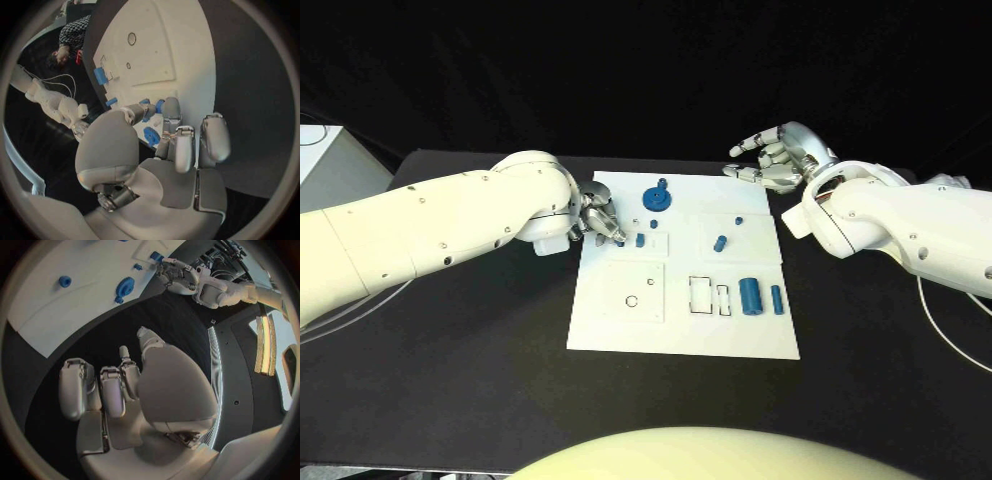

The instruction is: Assemble the parts on the task board

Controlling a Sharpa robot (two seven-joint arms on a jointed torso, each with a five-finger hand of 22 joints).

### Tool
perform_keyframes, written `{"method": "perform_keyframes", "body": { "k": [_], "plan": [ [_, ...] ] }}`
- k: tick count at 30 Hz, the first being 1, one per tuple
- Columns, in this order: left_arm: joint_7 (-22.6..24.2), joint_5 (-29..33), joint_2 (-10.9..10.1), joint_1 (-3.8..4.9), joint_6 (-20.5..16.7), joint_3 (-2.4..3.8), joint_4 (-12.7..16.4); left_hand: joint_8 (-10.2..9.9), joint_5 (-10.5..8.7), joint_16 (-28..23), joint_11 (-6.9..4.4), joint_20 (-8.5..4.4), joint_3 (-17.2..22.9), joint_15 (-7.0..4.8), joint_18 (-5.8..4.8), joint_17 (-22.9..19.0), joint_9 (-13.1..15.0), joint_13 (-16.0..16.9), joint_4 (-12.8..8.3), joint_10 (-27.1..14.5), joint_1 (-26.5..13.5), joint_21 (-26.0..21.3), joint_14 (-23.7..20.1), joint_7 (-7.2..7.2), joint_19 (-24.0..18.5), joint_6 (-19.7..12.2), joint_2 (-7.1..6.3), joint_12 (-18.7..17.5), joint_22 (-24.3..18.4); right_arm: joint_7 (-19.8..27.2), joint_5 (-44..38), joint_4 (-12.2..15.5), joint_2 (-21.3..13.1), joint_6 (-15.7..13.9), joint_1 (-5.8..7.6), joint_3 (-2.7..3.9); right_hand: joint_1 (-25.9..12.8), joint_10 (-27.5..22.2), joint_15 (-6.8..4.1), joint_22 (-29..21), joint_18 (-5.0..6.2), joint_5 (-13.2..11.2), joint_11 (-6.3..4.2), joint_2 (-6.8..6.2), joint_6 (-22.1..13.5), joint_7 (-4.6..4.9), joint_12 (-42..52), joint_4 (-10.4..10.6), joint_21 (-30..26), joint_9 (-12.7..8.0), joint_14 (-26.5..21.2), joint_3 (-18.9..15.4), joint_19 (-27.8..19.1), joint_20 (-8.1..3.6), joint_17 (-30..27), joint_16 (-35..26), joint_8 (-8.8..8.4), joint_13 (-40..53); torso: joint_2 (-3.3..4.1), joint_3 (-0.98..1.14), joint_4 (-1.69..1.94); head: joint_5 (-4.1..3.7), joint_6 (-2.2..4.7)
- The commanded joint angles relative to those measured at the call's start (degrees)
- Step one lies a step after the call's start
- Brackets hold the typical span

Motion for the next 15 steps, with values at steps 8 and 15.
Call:
{"method": "perform_keyframes", "body": {
  "k": [8,15],
  "plan": [
    [-0.06,-0.07,0.66,-0.15,3.48,-0.09,-0.39,0.09,0.47,0.20,-0.43,-0.13,11.02,-0.32,-0.68,15.08,-0.15,0.30,-11.66,0.32,-0.10,0.09,6.02,0.00,0.09,0.53,0.33,0.51,-0.02,0.33,-0.45,0.16,-0.11,0.58,-0.02,0.02,-0.53,-0.43,-0.50,4.98,0.95,0.02,-0.06,0.22,-0.43,0.04,-0.23,0.12,-0.29,0.09,4.46,0.33,0.63,-0.45,9.50,-0.19,0.25,6.60,-0.05,0.02,0.08,-0.18,-0.24],
    [-0.23,-0.08,1.08,-0.14,3.80,-0.10,-1.20,0.10,0.55,0.20,-0.44,-0.14,11.05,-0.33,-0.67,15.08,-0.16,0.47,-11.70,0.43,-0.14,0.07,6.02,-0.01,0.06,0.58,0.34,0.63,-0.06,0.35,-0.46,0.19,-0.14,0.55,-0.02,0.02,-0.53,-0.43,-0.50,4.98,0.95,0.02,-0.06,0.22,-0.43,0.04,-0.23,0.12,-0.29,0.09,4.46,0.33,0.63,-0.45,9.50,-0.19,0.25,6.60,-0.06,0.00,0.08,-0.17,-0.33]
  ]
}}
